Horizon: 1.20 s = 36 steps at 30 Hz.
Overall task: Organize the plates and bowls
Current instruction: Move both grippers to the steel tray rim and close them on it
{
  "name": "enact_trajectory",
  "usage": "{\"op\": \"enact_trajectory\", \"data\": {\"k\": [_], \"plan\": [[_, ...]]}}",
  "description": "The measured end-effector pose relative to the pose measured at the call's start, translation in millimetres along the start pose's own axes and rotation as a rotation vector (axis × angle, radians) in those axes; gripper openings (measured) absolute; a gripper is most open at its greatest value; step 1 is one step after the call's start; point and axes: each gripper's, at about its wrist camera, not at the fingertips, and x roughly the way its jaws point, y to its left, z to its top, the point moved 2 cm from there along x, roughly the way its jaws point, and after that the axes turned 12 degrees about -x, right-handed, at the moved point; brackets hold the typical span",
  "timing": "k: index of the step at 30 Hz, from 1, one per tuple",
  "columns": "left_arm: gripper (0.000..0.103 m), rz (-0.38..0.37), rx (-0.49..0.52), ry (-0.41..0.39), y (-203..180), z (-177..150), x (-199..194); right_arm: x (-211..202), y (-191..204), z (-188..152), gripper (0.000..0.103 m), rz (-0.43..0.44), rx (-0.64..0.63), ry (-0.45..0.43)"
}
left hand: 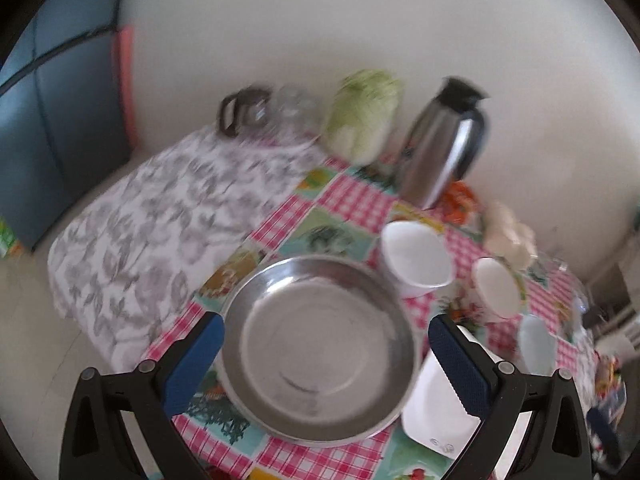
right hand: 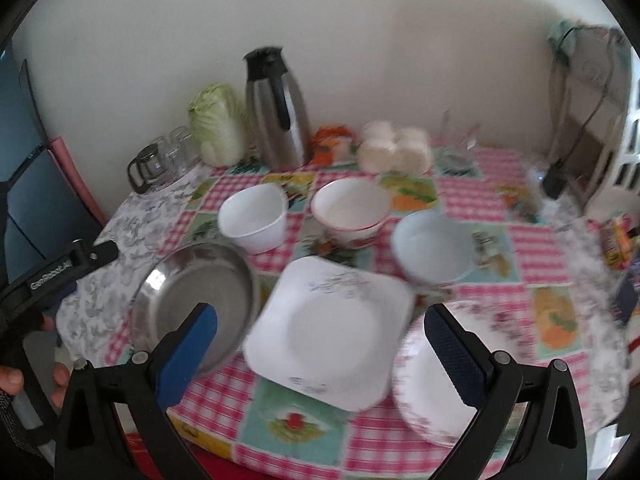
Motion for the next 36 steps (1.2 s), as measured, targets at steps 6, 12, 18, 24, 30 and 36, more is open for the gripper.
{"op": "enact_trajectory", "data": {"k": [6,12,18,24,30,36], "plan": [[0.103,0.143,-0.026,0.031,23.0,0.5,39.2,49.2,29.2,2.1,0.103,0.08,-0.032,0.047],[0.103,0.201,-0.035,0.09,45.5,5.2,67.2,90.1,42.6,1.2,0.103,0.113,-0.023,0.096],[0.1,0.195,-0.078,0.177,63.9,2.1,94.1,122.3,52.4,2.6,0.103,0.146,-0.025,0.125],[0.093,0.223,-0.104,0.243,79.4,-0.1,120.5,155.5,58.7,4.5,0.103,0.149,-0.019,0.183],[0.082,0.233,-0.12,0.251,90.9,4.8,133.2,174.1,74.2,9.5,0.092,0.152,-0.08,0.162],[0.06,0.235,-0.112,0.272,97.3,5.5,143.0,188.0,70.7,10.2,0.056,0.175,-0.062,0.174]]}}
